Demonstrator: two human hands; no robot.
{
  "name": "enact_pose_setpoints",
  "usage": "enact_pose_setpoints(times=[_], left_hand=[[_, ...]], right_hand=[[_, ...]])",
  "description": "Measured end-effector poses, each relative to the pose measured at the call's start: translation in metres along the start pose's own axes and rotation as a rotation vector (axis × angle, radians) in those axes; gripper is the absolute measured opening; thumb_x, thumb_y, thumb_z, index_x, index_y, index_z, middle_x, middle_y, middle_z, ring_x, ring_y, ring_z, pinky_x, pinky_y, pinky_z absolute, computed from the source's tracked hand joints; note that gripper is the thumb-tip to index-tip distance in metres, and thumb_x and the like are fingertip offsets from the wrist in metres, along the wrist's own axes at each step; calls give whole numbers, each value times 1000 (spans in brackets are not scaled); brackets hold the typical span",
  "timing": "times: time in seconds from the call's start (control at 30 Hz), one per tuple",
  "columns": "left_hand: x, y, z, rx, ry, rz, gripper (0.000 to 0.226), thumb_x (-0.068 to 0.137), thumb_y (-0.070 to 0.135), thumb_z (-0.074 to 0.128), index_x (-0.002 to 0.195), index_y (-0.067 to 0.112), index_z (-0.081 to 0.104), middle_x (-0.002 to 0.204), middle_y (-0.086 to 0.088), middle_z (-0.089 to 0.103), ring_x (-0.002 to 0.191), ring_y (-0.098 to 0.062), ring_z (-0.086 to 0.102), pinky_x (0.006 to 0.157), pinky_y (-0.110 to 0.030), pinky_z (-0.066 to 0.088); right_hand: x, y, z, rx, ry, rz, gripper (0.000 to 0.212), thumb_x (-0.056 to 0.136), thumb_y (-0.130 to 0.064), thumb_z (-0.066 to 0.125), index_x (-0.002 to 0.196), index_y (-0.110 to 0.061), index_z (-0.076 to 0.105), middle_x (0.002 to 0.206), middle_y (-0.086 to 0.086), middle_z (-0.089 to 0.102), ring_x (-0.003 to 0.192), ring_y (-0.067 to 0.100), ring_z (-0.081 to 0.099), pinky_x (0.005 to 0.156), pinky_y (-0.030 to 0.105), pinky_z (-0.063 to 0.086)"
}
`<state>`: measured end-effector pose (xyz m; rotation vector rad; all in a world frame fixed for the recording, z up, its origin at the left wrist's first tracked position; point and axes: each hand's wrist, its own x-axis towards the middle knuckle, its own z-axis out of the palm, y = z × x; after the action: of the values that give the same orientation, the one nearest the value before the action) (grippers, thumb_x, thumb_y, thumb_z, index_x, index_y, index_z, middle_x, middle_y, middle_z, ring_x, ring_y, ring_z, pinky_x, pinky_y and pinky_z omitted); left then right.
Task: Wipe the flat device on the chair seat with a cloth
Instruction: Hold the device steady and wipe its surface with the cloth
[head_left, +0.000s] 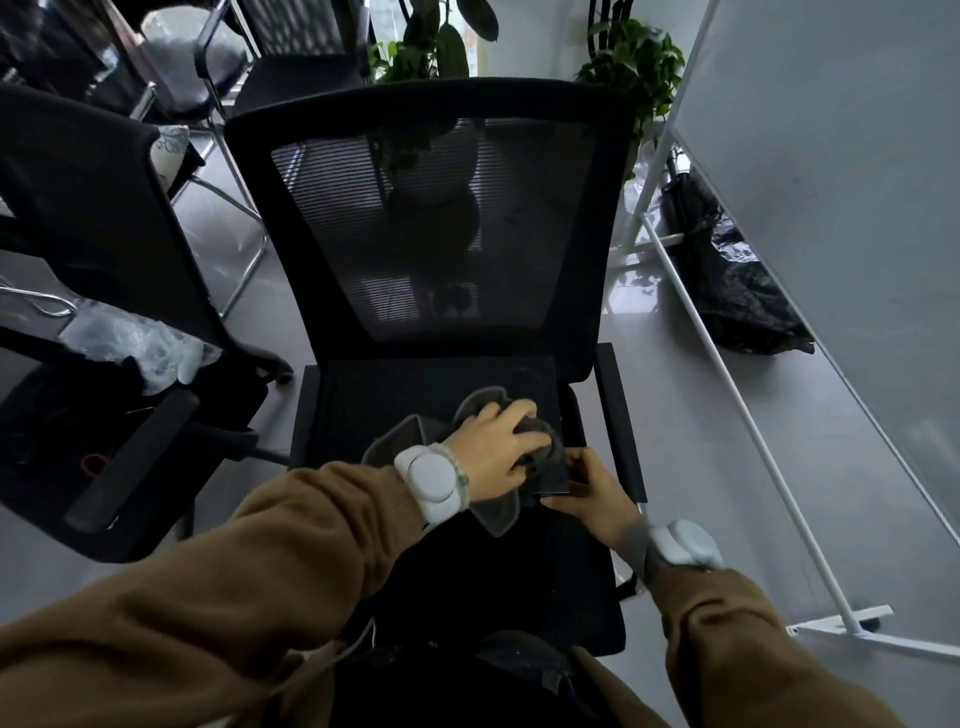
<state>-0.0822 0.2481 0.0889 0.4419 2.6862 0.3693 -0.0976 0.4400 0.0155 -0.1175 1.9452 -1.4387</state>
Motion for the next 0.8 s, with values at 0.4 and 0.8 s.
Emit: enact_pose_setpoints(times=[0.4,0.8], left_hand=[[-15,-5,-8,-39,-36,226,44,84,14,54,127,20,45,131,-11,40,110,-31,45,93,-40,45],[30,-15,-30,37,53,38,34,88,13,51,122,15,46,131,-14,37,110,-38,46,91,-49,47]], right_hand=[[-1,9,-7,52,-69,-1,55,77,-5,73,114,-35,46,123,-11,56,122,11,51,106,35,41],[4,9,-9,38,-83,4,54,80,-10,71,115,-40,44,125,-16,54,121,1,48,108,34,38]])
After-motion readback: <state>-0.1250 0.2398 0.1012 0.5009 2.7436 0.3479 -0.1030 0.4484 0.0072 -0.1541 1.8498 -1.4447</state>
